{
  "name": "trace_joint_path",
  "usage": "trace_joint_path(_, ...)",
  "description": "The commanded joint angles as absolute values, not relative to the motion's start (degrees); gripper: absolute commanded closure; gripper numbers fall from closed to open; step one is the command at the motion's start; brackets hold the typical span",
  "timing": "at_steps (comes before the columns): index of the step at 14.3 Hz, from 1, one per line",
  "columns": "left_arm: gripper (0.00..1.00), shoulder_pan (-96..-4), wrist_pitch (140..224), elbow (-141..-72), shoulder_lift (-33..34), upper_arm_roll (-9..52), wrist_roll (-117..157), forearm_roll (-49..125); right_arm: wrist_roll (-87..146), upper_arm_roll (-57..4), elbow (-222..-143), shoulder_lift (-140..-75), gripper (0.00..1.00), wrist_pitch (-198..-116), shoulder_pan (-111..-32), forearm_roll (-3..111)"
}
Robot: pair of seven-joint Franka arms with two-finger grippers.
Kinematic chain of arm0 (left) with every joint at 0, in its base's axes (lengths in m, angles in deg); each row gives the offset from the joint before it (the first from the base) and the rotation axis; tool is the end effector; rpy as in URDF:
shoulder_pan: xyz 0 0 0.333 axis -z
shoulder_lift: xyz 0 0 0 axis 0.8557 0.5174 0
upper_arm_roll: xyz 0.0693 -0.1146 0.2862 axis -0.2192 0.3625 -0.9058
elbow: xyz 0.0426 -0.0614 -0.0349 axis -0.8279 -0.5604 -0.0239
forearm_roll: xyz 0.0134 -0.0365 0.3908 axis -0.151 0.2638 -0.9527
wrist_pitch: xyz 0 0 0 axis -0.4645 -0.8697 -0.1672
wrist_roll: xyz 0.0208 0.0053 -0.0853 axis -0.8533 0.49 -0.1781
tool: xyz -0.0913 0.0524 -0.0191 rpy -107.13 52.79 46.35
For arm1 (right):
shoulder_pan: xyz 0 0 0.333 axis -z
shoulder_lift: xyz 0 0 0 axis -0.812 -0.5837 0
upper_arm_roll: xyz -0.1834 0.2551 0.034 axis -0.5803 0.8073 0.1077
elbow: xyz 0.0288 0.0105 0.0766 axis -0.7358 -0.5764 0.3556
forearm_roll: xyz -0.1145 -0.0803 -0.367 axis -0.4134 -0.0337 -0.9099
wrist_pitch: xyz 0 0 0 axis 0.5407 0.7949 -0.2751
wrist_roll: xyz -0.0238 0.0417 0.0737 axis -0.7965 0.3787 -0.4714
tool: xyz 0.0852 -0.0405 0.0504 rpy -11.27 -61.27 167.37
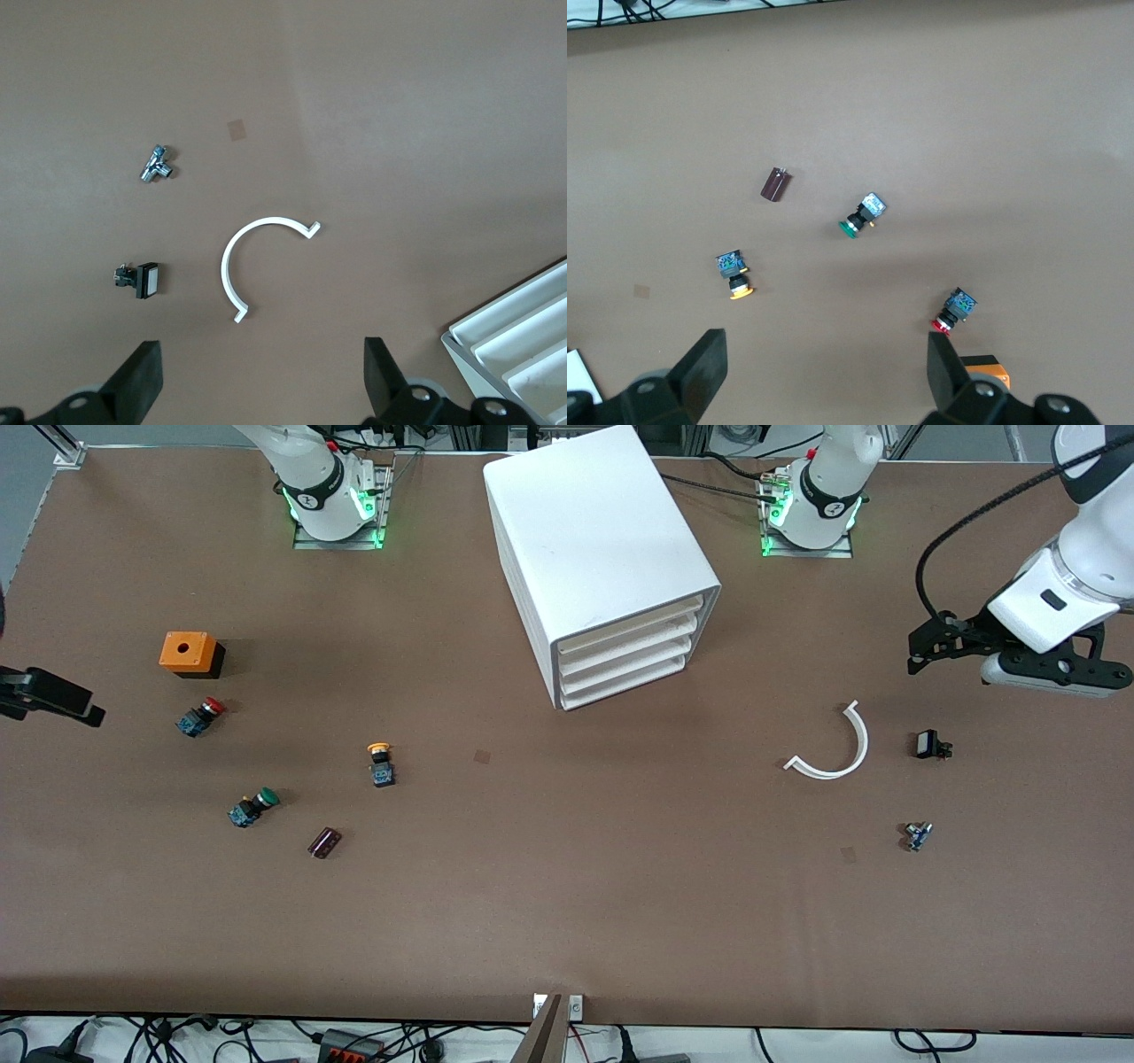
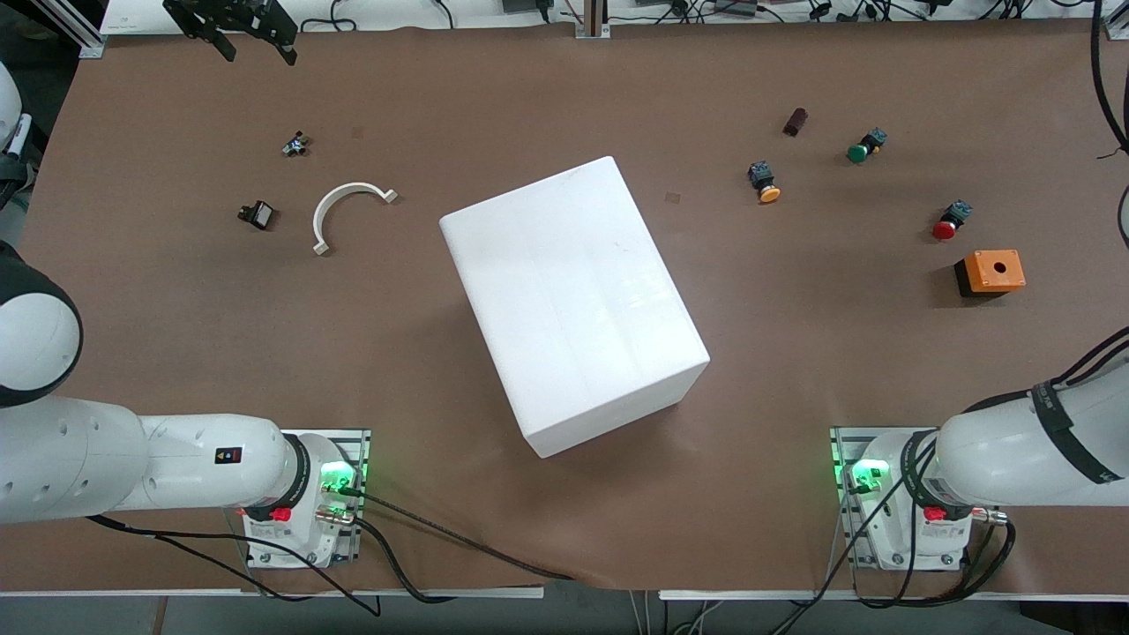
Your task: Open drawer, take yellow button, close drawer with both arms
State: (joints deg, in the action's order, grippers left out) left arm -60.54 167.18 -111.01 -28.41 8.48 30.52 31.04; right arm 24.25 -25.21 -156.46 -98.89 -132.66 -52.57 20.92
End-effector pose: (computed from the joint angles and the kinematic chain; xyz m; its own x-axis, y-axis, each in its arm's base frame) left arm 0.5473 -0.0383 0.5623 0.9908 -0.1289 0.0408 -0.1301 -0.9911 0.0294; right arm 0.6335 -0.0530 0.6096 0.9936 -0.1021 0.0485 -0.1001 -0.9941 -0.0408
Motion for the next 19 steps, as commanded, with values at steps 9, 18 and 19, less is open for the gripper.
trace_joint_path(9,0.00,-59.3,157.8,-101.9,-23.4,7.7,31.3,30.2,25.2,-23.2,-167.6,-90.6,0.00,-134.4,-52.4,15.9)
trace_joint_path(18,0.00,-59.6,157.2,-101.9,-23.5,7.9,31.7,30.2,25.3,-23.2,-177.0,-84.4,0.00,-135.3,-52.4,15.8)
trace_joint_path(19,0.00,-59.7,157.2,-101.9,-23.5,7.9,31.7,30.2,25.4,-23.2,-178.3,-83.6,0.00,-135.8,-52.4,15.7)
